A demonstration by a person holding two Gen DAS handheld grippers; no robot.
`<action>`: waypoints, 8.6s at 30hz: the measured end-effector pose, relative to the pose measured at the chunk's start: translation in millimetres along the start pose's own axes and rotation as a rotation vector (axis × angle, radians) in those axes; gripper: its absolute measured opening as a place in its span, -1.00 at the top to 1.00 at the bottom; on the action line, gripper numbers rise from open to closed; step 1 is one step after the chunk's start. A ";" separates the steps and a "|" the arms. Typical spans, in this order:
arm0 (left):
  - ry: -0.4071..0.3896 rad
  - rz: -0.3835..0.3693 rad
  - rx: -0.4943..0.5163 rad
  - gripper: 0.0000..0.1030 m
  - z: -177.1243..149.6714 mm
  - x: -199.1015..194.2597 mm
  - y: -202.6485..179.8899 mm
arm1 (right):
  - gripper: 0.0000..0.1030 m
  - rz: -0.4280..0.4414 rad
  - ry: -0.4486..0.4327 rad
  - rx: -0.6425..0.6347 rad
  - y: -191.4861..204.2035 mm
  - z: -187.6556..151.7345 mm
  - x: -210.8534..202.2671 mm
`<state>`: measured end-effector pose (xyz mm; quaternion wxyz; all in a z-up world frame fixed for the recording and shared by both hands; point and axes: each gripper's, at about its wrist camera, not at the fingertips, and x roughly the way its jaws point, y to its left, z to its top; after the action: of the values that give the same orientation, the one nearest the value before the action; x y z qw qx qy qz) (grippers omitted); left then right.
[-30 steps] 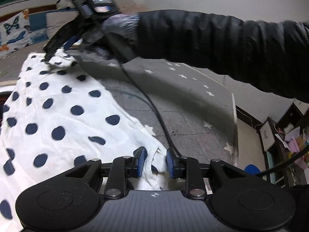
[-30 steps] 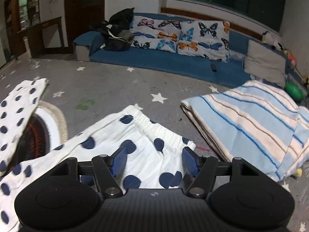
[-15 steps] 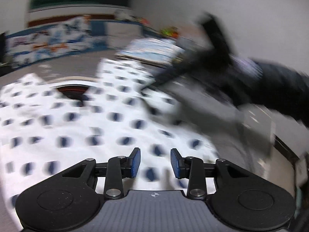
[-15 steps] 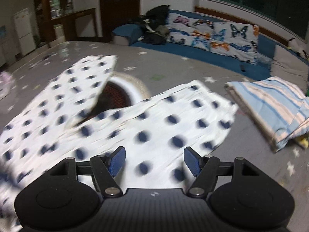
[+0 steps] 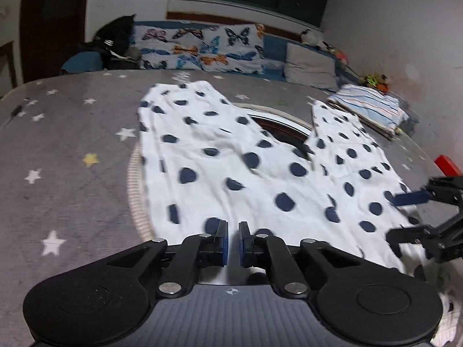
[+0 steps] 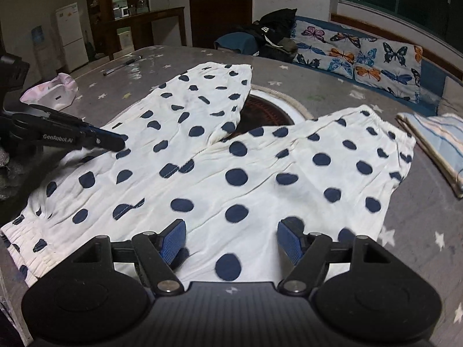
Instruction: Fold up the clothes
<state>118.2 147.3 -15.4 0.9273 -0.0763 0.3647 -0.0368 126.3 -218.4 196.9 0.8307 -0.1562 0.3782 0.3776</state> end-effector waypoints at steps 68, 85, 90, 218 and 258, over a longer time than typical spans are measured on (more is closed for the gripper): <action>-0.058 -0.291 0.363 0.30 -55.2 -84.5 -109.0 | -0.46 -0.106 -0.107 0.114 -16.9 -41.3 -92.1; 0.060 -0.444 0.572 0.53 -86.3 -41.8 -185.7 | -0.14 -0.199 -0.070 0.299 -124.2 -16.7 -43.1; 0.069 -0.483 0.473 0.77 -72.5 -42.3 -171.0 | 0.09 -0.206 -0.071 0.372 -157.4 5.8 -14.3; -0.109 -0.330 -0.250 0.52 -99.4 -137.3 44.8 | 0.52 0.068 -0.030 0.058 54.6 271.0 154.0; -0.079 -0.124 -0.083 0.32 -16.1 -62.2 -17.1 | 0.69 0.417 -0.086 0.063 27.1 104.3 77.5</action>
<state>61.5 136.2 17.6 0.9329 -0.1385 0.3237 -0.0758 192.5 -104.0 209.1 0.7543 -0.0322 0.3780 0.5358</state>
